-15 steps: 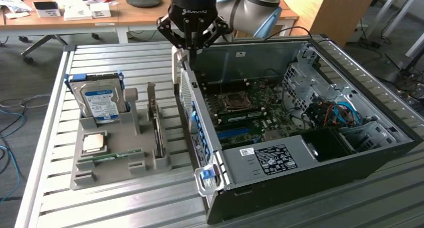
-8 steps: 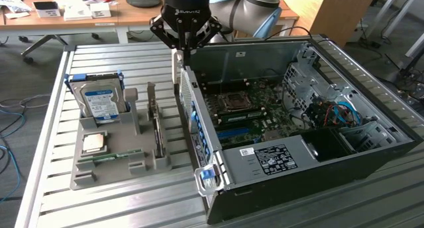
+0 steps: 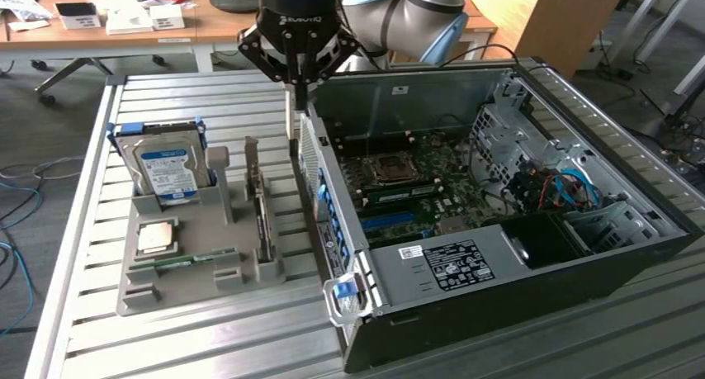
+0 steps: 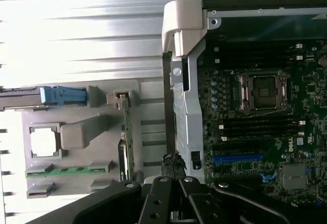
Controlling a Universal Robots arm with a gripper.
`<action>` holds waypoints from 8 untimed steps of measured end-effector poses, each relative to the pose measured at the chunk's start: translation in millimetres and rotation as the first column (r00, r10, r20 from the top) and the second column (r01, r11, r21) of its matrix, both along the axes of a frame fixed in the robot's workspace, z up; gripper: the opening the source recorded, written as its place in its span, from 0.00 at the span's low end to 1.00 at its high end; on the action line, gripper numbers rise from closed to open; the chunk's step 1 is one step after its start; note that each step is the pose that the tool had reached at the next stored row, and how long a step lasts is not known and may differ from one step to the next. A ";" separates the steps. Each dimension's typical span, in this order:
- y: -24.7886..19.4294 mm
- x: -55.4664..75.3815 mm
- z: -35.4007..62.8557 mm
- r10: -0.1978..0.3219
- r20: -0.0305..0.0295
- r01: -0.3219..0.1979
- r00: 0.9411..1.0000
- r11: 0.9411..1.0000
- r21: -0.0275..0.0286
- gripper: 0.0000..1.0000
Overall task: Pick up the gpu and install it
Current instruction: 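Reach for the gpu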
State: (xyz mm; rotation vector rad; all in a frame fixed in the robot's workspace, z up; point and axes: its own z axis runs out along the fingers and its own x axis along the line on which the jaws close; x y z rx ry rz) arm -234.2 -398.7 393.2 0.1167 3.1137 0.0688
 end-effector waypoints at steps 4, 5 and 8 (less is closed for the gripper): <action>0.1 -7.6 -0.1 0.000 0.000 0.000 1.000 1.000 0.000 0.11; 0.1 -9.8 -0.1 0.000 0.000 0.000 1.000 1.000 0.000 0.11; 0.1 -15.7 0.0 0.000 0.000 0.000 1.000 1.000 0.000 0.11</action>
